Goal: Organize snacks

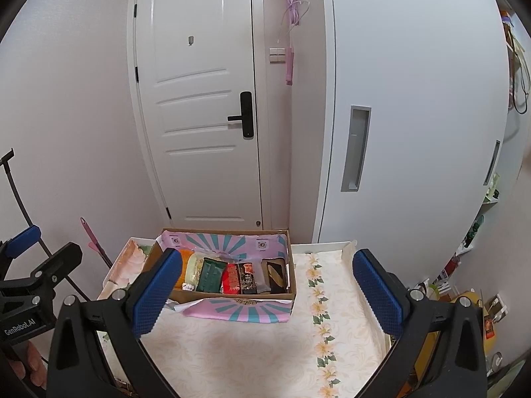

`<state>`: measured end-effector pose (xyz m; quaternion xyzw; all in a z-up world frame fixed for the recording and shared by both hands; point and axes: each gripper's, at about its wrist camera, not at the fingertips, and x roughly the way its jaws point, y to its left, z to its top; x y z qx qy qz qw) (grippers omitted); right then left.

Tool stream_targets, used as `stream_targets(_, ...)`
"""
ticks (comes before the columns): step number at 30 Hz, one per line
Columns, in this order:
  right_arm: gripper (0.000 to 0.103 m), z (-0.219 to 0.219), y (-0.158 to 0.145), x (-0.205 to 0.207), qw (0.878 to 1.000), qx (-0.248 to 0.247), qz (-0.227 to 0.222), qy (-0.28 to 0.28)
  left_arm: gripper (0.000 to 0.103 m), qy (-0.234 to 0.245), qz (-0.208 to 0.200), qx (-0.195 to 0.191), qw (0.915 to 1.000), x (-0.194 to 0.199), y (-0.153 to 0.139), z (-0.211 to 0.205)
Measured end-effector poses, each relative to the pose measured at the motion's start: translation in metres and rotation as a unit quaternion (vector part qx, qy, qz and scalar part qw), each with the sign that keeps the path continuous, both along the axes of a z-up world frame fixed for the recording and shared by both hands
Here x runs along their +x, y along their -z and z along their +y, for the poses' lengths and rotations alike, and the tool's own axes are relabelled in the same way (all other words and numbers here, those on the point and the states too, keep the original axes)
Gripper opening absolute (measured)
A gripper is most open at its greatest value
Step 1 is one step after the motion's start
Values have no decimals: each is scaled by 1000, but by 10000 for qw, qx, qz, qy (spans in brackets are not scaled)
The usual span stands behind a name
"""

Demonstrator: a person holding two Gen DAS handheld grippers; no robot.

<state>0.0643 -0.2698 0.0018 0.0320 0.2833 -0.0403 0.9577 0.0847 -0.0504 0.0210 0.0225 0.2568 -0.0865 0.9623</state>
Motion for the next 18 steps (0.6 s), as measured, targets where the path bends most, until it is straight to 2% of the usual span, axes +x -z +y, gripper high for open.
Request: stream_targets(18, 102, -3, 2, 2, 10000, 12, 47, 43, 103, -132, -151, 97, 9998, -4, 0, -4)
